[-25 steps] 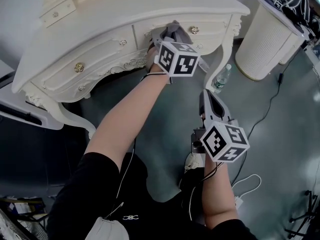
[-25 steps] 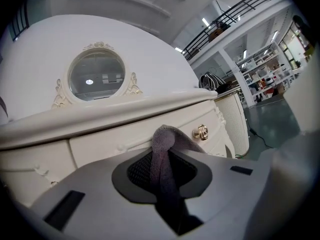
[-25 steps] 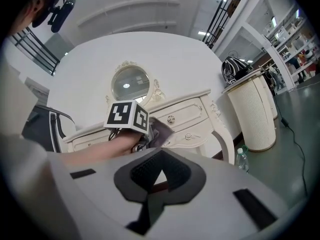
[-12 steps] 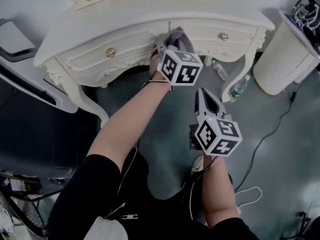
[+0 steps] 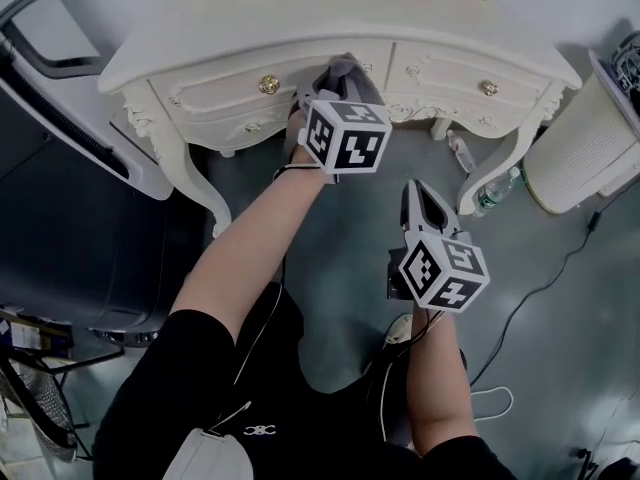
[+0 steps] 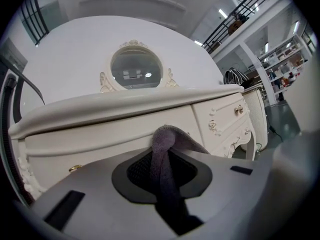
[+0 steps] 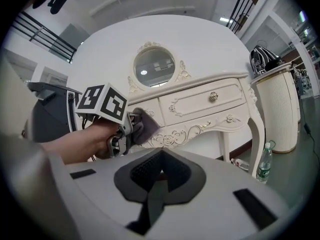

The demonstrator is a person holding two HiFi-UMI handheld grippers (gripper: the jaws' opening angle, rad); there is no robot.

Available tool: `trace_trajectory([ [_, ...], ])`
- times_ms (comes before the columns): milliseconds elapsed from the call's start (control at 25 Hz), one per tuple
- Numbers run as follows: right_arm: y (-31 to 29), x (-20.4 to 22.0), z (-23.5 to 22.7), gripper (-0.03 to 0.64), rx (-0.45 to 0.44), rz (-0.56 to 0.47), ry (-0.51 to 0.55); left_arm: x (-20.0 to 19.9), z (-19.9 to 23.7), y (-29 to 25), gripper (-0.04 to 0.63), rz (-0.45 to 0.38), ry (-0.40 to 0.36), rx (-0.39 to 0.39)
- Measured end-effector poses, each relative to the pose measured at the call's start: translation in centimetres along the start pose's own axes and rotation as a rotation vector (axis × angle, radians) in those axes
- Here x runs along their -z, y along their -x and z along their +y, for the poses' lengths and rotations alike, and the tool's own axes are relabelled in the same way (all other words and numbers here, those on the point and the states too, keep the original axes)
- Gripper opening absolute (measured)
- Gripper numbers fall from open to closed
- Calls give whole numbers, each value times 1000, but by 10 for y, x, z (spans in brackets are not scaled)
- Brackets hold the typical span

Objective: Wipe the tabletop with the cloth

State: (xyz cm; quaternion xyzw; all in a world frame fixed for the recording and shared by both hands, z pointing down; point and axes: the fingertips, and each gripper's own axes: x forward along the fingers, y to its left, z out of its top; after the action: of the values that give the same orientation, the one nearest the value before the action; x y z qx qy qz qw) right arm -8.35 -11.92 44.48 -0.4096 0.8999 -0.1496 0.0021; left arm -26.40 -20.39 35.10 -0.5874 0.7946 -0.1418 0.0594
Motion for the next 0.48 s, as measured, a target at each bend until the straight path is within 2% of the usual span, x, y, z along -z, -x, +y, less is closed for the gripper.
trace_trajectory([
  [120,-2,8,4,3,-2,18,17,9,21,7,63,9,-30,-52],
  [280,-6,10,8,3,-14,24,2,16,39,18,63,6,-156,-150],
  [480,-6,7,12,3,-13,15,38,20,50,30,63,1,-243,-193],
])
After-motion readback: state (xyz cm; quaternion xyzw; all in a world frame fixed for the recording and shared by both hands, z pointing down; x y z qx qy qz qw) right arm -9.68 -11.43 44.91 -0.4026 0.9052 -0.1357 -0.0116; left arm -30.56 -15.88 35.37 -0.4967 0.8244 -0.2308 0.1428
